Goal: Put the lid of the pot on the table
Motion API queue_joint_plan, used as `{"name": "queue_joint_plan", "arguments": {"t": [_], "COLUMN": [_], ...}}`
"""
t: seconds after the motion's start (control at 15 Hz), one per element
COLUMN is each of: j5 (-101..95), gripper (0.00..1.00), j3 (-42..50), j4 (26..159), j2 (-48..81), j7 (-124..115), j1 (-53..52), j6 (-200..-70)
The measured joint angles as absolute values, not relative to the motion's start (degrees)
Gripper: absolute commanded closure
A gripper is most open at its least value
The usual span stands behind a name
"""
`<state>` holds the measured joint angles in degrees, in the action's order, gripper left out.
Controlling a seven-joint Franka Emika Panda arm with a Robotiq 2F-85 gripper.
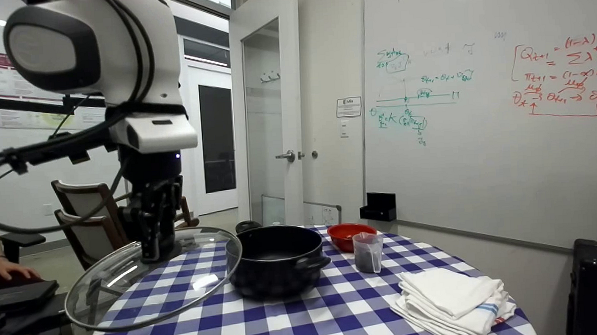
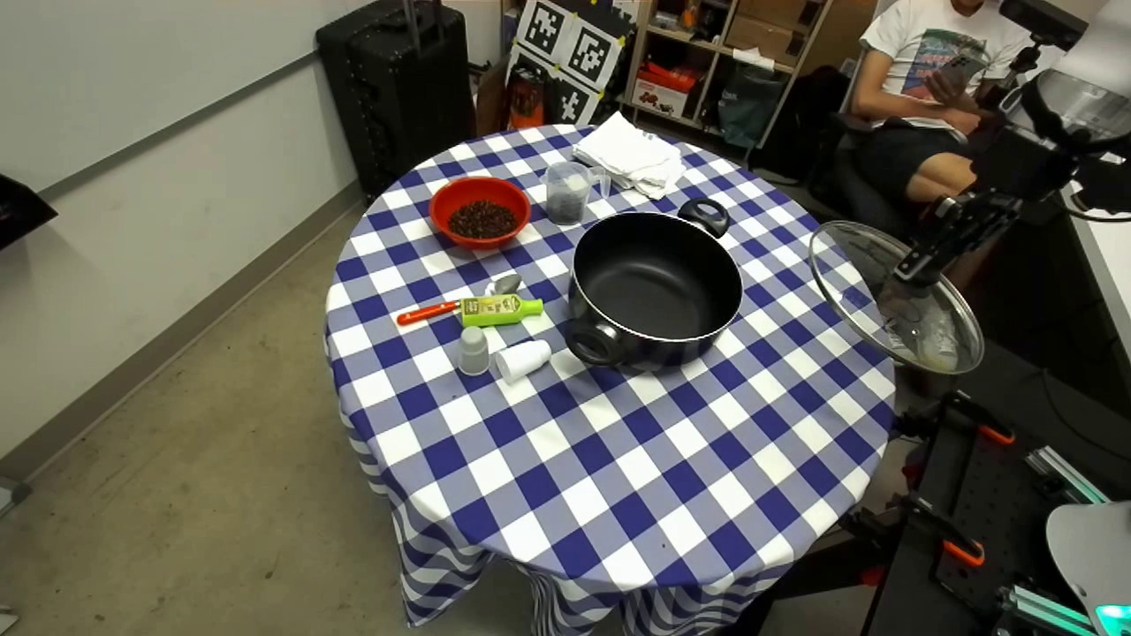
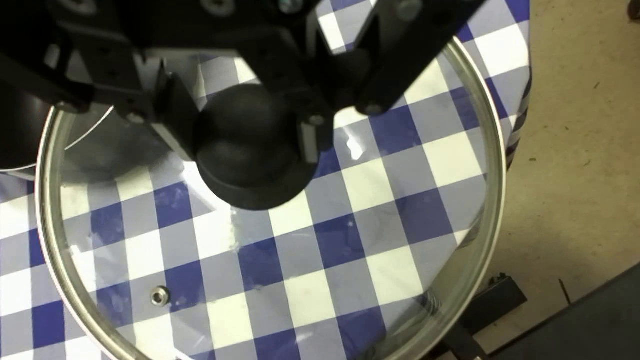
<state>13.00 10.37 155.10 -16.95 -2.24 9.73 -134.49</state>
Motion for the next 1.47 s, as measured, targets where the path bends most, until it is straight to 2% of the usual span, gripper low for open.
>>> {"name": "queue_joint_plan", "arguments": {"t": [0.27,0.67,1.47], "j5": [18.25,21.07,20.56], "gripper": [0.75,0.75,0.75], "j3": [10.36,9.52,9.48], "j4": [153.81,147.64,136.34], "j2": [-7.57,3.55,16.68], "j7": [-2.22,-2.19,-2.29], "j1": [8.42,8.08,9.88], "j6": [-139.57,-140.09,-140.06]}}
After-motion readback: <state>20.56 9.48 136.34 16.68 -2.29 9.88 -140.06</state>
